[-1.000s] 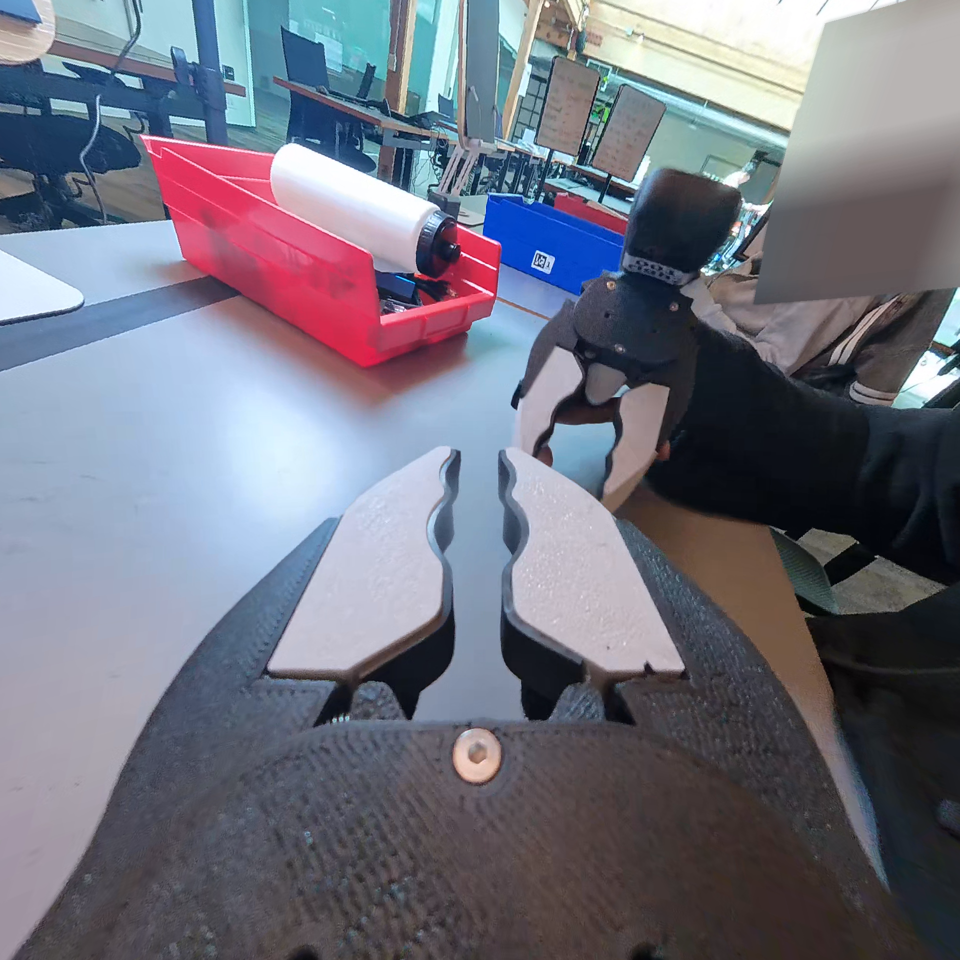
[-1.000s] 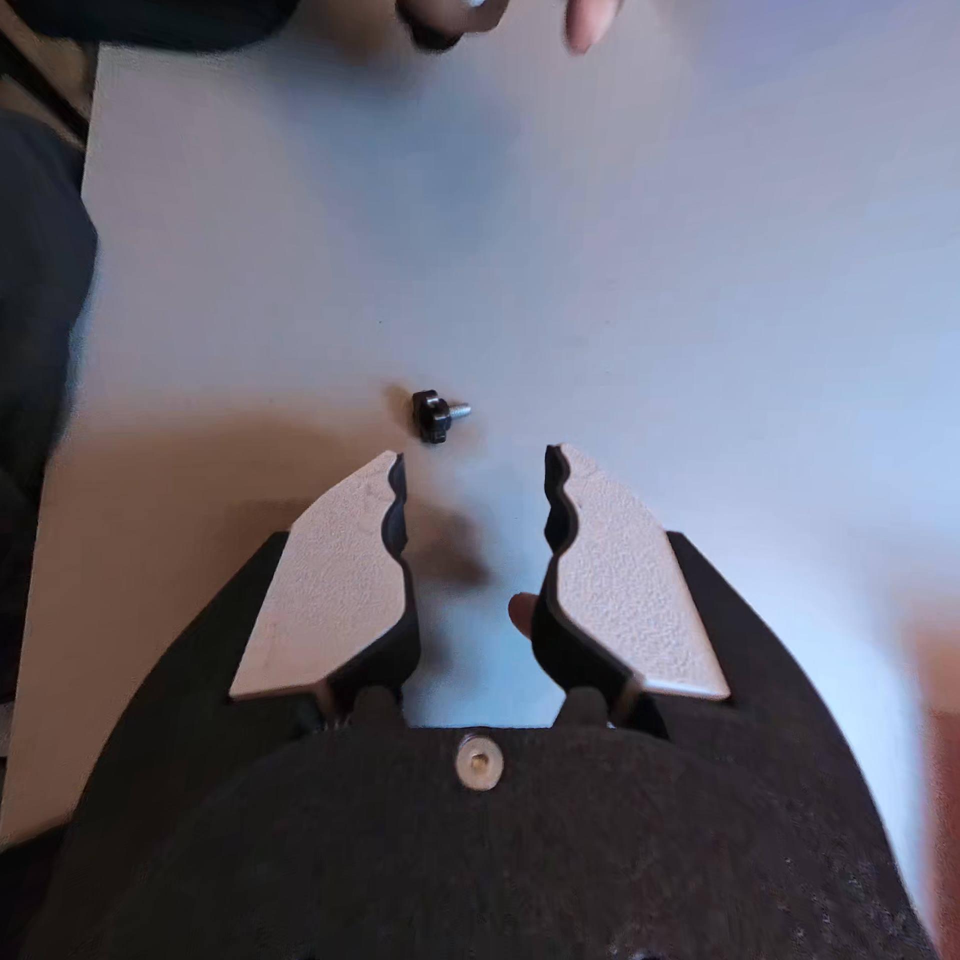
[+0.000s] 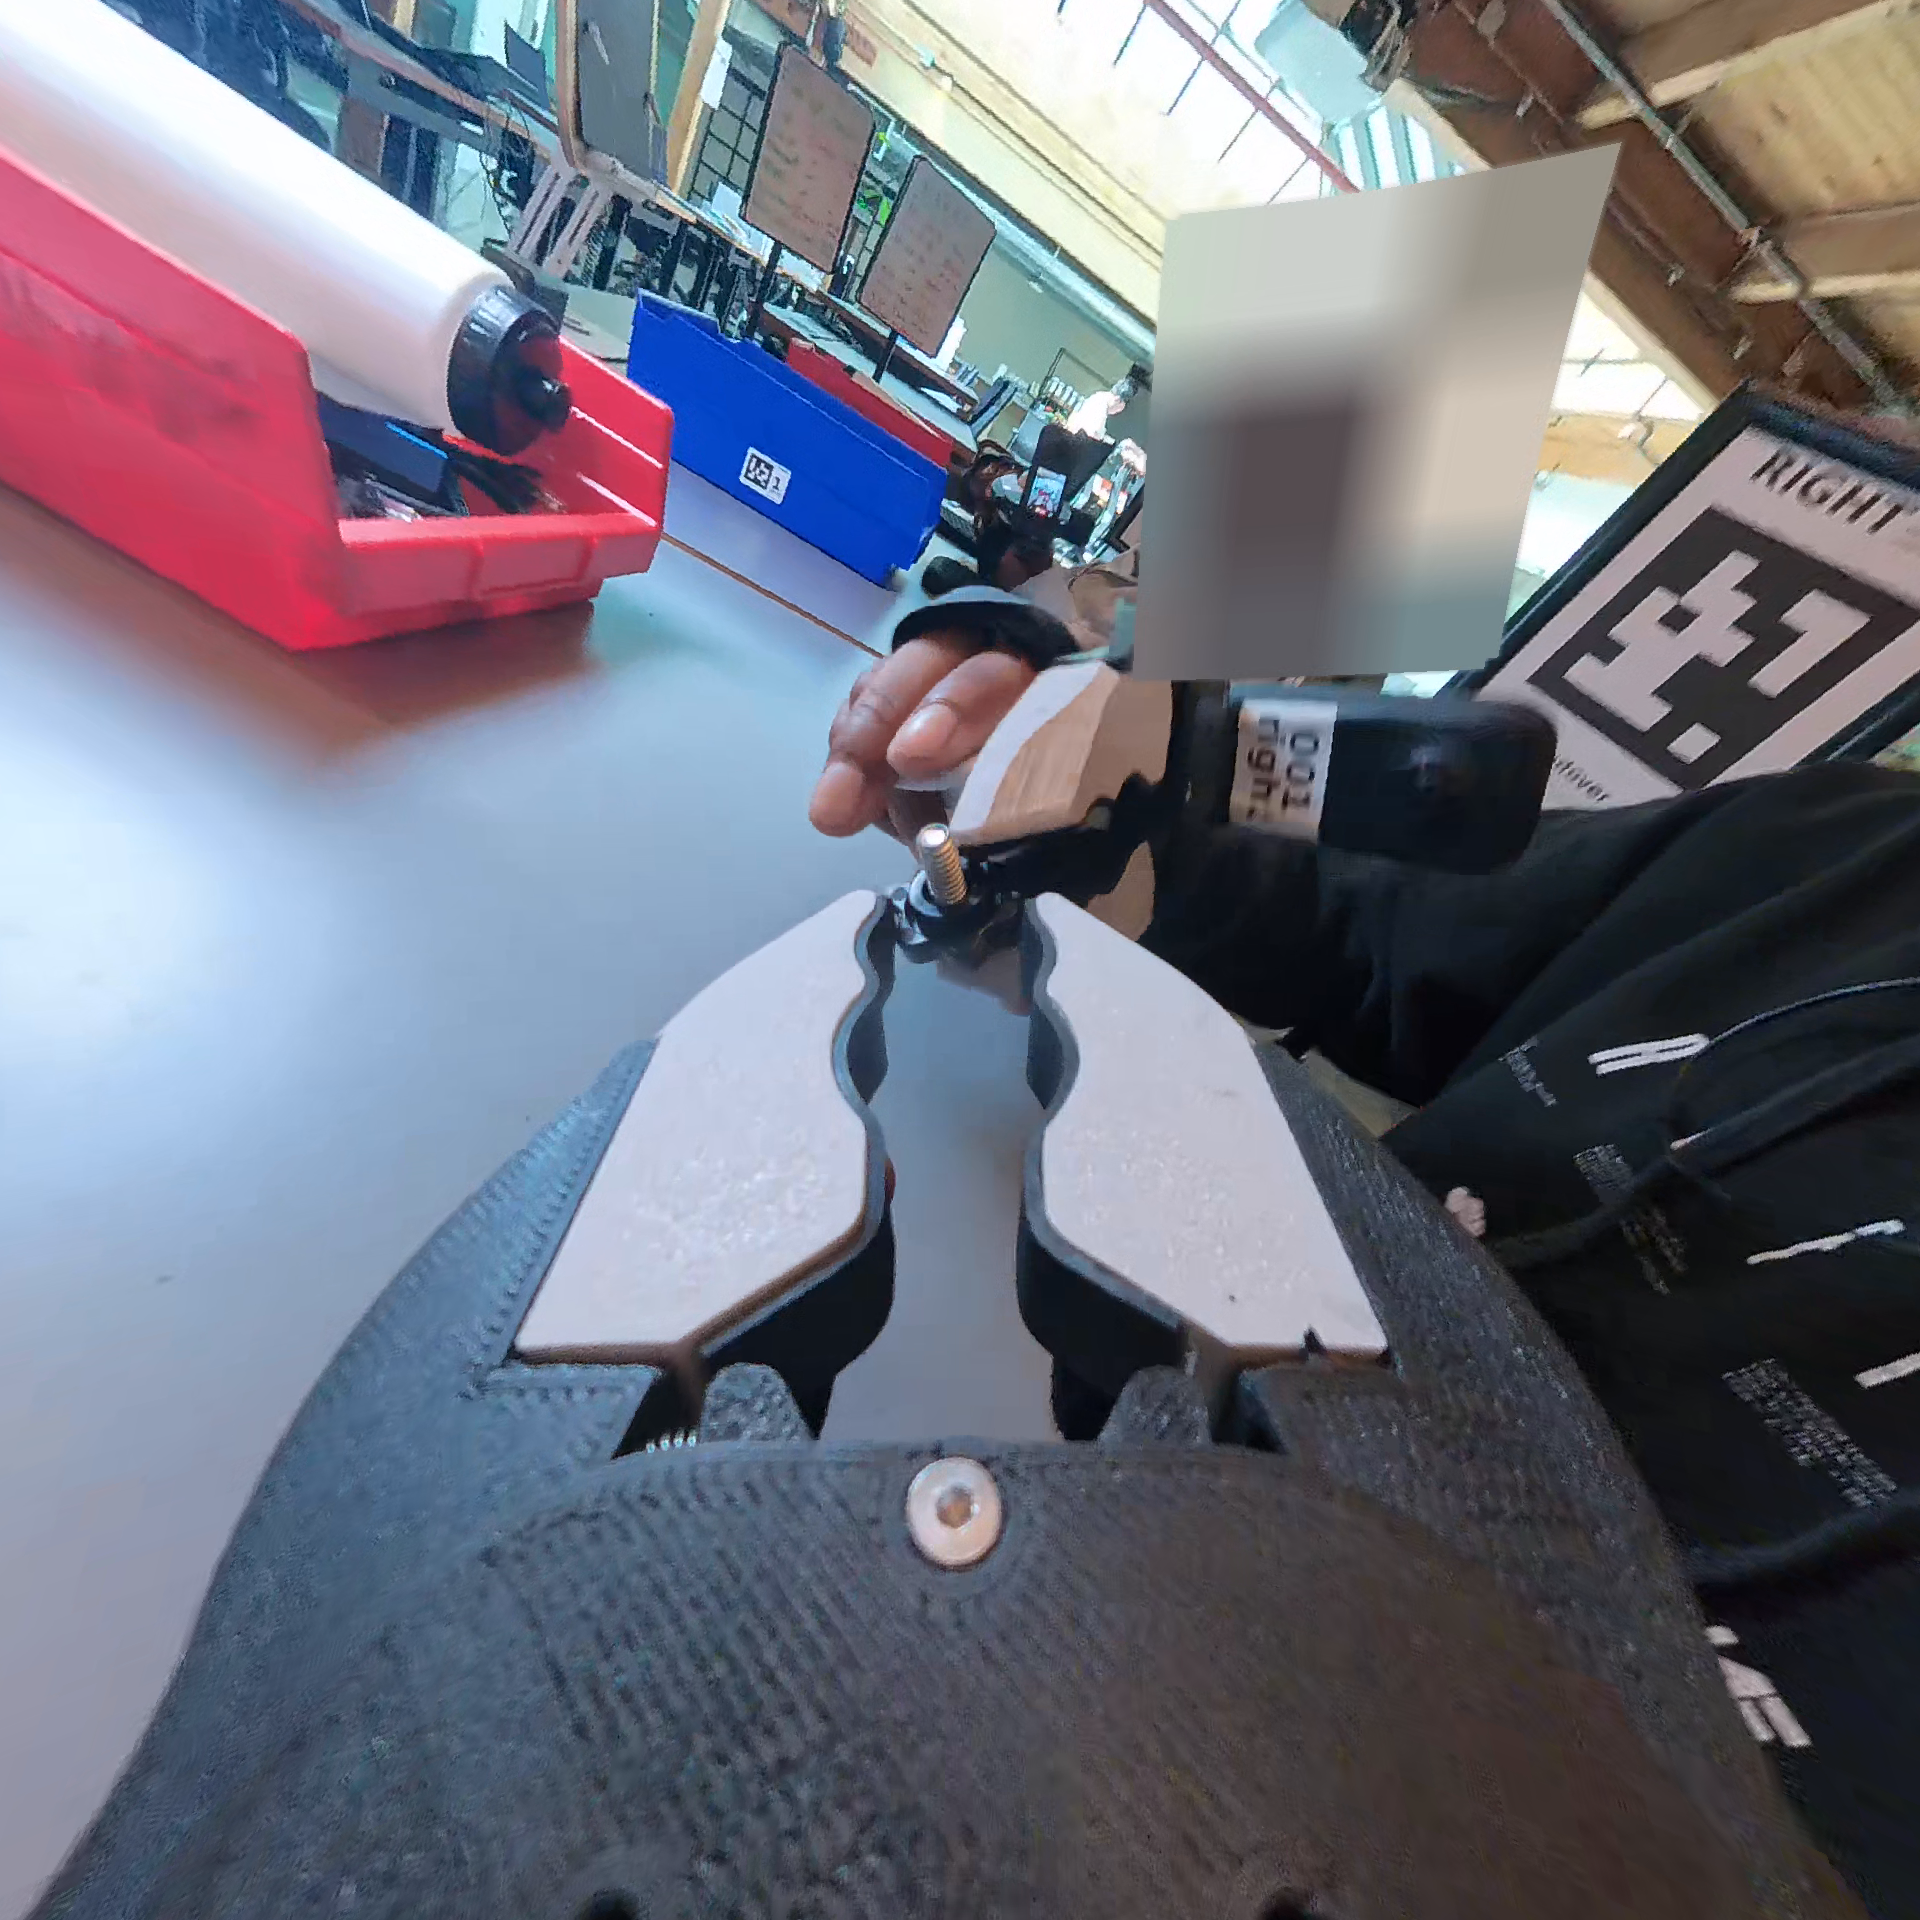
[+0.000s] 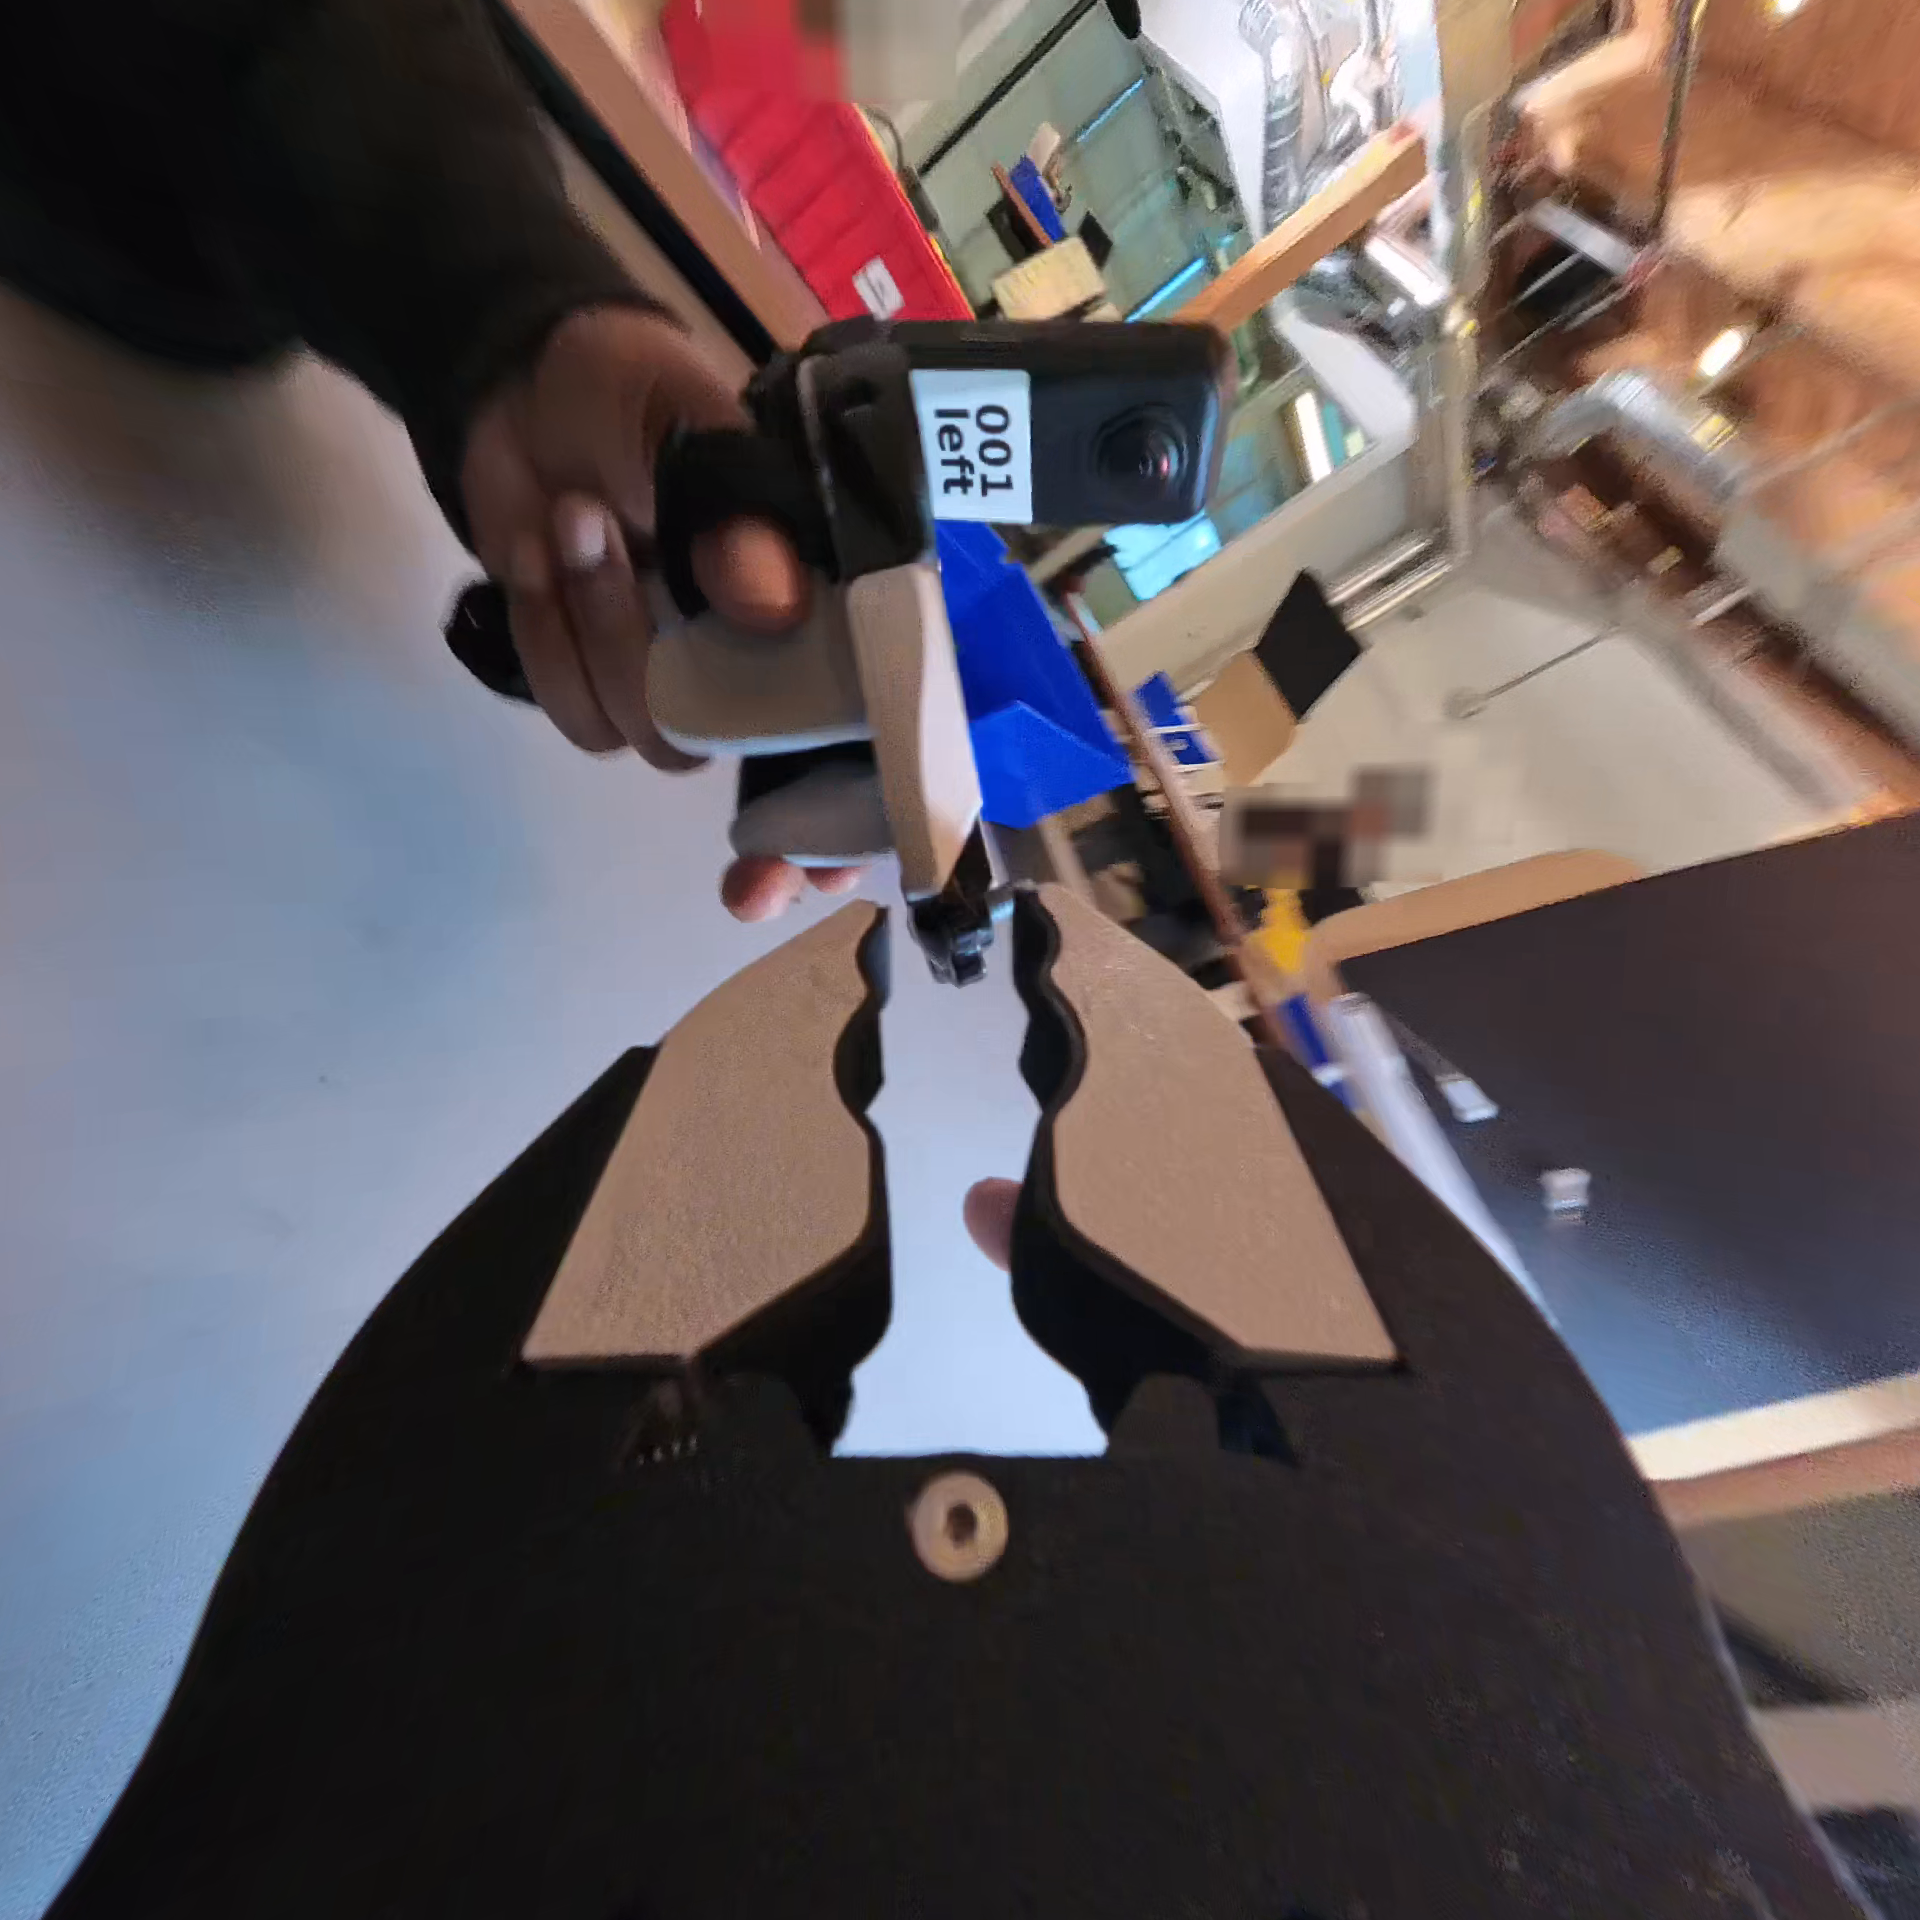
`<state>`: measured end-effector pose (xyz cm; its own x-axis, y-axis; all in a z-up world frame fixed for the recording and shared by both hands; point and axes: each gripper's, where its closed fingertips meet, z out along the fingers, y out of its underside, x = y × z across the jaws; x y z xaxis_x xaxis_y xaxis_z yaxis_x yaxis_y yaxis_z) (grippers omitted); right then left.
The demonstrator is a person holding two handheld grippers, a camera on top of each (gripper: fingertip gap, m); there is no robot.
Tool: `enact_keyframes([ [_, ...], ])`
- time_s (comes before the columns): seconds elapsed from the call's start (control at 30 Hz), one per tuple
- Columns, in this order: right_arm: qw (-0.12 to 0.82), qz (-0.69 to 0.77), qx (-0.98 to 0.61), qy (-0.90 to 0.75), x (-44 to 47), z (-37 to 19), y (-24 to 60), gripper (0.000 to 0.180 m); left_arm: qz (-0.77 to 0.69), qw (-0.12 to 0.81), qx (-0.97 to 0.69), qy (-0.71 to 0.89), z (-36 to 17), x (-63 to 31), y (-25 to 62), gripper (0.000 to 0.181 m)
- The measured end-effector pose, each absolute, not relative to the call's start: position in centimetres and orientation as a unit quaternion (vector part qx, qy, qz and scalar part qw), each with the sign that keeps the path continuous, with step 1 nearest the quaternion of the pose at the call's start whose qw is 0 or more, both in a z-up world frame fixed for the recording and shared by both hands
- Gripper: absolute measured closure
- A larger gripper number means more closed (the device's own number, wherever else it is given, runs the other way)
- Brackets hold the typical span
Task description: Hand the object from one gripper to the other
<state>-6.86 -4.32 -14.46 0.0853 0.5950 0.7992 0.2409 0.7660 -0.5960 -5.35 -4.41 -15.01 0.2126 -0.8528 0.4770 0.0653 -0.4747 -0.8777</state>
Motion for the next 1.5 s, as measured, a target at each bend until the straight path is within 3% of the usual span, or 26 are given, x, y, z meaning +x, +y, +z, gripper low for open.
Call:
enact_keyframes([
  [0.17, 0.518, 0.403, -0.461, -0.597, -6.4, -13.8, -4.9, 0.147, -0.381, 0.534, -0.643, 0.396, -15.1, -6.5, -3.5, 0.158],
  [0.37, 0.359, 0.547, -0.575, -0.492, -7.1, -14.8, -4.3, 0.140, -0.117, 0.634, -0.574, 0.505, -15.4, -6.6, -3.2, 0.158],
  [0.43, 0.335, 0.557, -0.589, -0.481, -7.4, -15.5, -4.5, 0.141, -0.071, 0.643, -0.554, 0.525, -15.6, -6.5, -3.3, 0.158],
  [0.57, 0.315, 0.569, -0.598, -0.469, -7.6, -15.8, -4.6, 0.160, -0.012, 0.652, -0.520, 0.552, -15.8, -6.4, -3.5, 0.158],
  [0.77, 0.383, 0.529, -0.568, -0.501, -7.4, -15.3, -4.3, 0.165, -0.081, 0.649, -0.537, 0.533, -15.5, -6.4, -3.7, 0.158],
  [0.87, 0.493, 0.413, -0.541, -0.542, -7.0, -15.1, -2.8, 0.165, -0.216, 0.613, -0.586, 0.484, -15.2, -6.7, -3.7, 0.150],
  [1.0, 0.589, 0.244, -0.492, -0.593, -6.6, -15.3, -1.6, 0.165, -0.331, 0.581, -0.627, 0.401, -14.1, -7.2, -3.2, 0.153],
  [1.33, 0.661, -0.018, -0.399, -0.636, -6.9, -15.4, -1.2, 0.165, -0.333, 0.536, -0.691, 0.352, -16.1, -6.3, -2.4, 0.172],
  [1.5, 0.679, -0.041, -0.369, -0.633, -6.9, -14.7, -1.7, 0.165, -0.373, 0.525, -0.687, 0.337, -15.7, -6.3, -2.6, 0.175],
])
